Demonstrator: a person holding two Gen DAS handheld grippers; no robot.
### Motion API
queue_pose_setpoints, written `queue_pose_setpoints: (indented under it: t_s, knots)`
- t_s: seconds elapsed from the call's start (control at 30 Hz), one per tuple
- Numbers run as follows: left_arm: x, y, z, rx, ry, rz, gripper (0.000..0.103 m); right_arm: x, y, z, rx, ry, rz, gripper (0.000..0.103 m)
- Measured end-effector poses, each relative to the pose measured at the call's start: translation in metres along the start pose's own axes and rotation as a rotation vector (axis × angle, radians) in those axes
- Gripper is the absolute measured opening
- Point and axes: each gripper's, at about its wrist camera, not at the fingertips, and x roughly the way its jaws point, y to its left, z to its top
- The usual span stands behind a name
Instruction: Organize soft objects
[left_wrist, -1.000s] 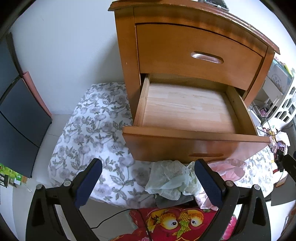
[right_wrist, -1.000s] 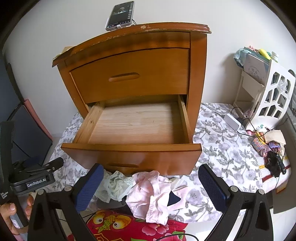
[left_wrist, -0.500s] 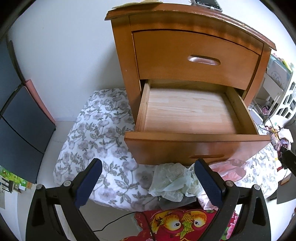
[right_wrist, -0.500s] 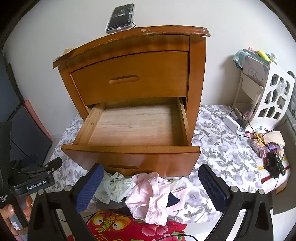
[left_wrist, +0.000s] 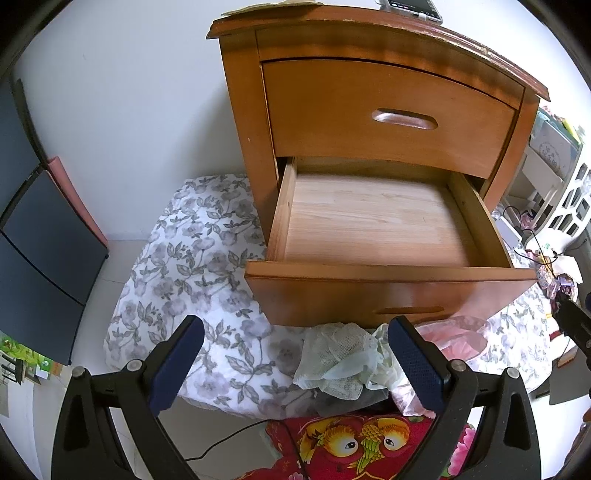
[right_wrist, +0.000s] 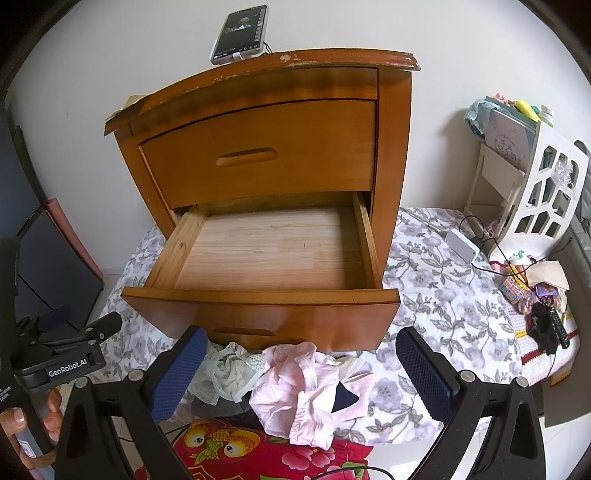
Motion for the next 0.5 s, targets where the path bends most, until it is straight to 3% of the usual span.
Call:
queue_pose_setpoints:
  t_s: [0.5]
  knots:
    - [-0.0009,-0.0013,-0.0023,0.009,0.005,-0.012,0.1,0.0036,0.0011,-0.0022,0.0,0.012,-0.002,0.103]
